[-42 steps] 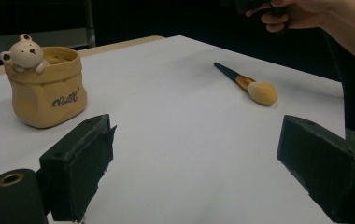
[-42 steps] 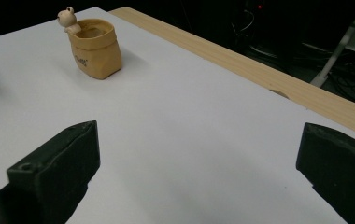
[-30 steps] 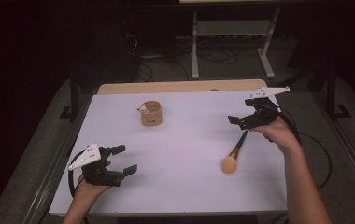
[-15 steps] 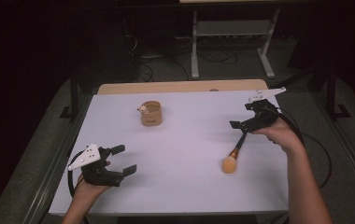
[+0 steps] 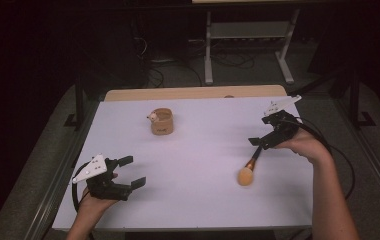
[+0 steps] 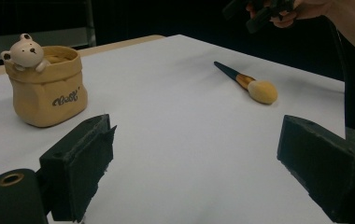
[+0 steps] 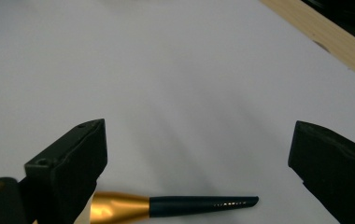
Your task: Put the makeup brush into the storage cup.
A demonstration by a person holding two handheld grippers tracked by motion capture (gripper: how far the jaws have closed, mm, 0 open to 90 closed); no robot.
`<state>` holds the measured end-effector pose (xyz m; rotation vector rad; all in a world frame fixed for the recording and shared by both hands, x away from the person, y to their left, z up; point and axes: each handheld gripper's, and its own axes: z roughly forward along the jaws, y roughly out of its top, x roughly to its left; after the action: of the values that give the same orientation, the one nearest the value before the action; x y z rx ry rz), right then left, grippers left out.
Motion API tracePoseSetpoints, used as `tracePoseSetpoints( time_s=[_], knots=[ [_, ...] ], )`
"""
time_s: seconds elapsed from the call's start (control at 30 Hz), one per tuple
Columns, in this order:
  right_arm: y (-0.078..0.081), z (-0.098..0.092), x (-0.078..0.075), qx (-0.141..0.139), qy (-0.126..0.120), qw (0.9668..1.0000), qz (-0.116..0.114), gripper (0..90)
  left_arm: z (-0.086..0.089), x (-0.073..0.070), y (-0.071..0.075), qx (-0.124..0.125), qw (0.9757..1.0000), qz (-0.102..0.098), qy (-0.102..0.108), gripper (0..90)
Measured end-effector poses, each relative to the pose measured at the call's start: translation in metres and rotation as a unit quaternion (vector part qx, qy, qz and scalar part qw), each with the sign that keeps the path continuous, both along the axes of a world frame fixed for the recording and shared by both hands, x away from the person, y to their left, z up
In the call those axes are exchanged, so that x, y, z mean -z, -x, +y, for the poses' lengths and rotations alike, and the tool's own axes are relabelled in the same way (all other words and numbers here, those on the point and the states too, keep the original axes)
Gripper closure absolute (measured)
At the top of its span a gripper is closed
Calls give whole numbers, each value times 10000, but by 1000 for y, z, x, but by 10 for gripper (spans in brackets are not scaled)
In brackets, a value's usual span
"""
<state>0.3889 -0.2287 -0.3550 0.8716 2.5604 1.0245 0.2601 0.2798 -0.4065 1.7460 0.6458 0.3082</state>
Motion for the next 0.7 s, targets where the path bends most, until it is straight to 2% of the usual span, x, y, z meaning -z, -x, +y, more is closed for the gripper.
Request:
tracePoseSetpoints(
  time_s=[0.07,0.1,0.13,0.17,0.43,0.5,0.7],
  knots=[
    [1,0,0,-63,29,10000,51,48,0,0,0,2,10000,0,-3,101],
    [2,-1,1,-201,77,9997,105,98,0,0,0,-15,10000,20,28,101],
    [2,-1,1,-201,77,9997,105,98,1,0,0,-15,10000,16,18,101],
    [3,-1,1,-272,100,9995,115,137,1,0,0,-14,10000,13,14,101],
    [4,-2,3,-576,400,9971,280,139,0,0,1,-11,10000,5,16,101],
    [3,0,8,-676,582,9953,371,140,0,-1,1,-14,10000,9,38,101],
    [-1,2,17,-942,746,9916,484,146,0,-1,1,-16,10000,15,43,101]
  ],
)
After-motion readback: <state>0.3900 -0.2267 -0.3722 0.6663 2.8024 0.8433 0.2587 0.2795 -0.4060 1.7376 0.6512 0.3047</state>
